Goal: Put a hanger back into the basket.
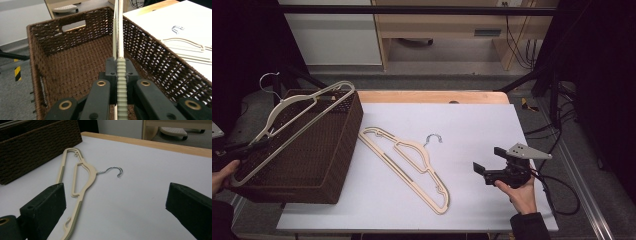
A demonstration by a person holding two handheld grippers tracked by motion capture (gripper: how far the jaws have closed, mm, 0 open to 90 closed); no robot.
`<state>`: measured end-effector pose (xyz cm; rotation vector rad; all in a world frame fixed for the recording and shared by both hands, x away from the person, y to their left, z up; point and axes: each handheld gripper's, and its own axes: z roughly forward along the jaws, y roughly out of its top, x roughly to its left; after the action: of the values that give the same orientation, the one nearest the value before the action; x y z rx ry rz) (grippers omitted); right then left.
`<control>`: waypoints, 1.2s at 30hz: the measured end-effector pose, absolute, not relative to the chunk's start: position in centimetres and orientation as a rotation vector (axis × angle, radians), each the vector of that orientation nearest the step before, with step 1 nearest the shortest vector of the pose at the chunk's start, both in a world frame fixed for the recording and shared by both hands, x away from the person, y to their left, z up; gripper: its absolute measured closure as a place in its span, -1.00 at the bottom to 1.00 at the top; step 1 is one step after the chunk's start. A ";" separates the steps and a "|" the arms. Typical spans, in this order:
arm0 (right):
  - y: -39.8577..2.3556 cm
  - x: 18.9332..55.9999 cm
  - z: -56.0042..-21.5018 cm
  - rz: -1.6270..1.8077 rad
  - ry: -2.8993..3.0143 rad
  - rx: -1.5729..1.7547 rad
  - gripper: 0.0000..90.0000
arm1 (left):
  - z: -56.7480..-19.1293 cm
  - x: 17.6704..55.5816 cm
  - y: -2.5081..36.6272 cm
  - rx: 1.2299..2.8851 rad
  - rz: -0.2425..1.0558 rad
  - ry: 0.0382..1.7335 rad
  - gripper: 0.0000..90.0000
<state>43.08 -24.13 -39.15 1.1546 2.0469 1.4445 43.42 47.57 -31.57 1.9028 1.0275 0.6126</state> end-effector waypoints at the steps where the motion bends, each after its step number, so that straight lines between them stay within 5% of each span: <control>1: -24.1 43.1 -39.2 1.444 2.047 1.155 -0.93 | -31.7 43.4 47.8 1.903 0.610 1.034 0.89; 23: -23.6 43.3 -39.6 1.430 2.078 1.147 -0.93 | -35.1 46.9 47.1 1.972 0.524 1.194 0.89; 36: -23.2 43.4 -39.9 1.415 2.098 1.143 -0.93 | -37.1 47.9 47.0 2.094 0.554 1.447 0.81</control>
<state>43.40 -23.22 -39.90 1.1432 2.0984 1.4154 47.92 46.98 -37.14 2.0939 1.4469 0.5540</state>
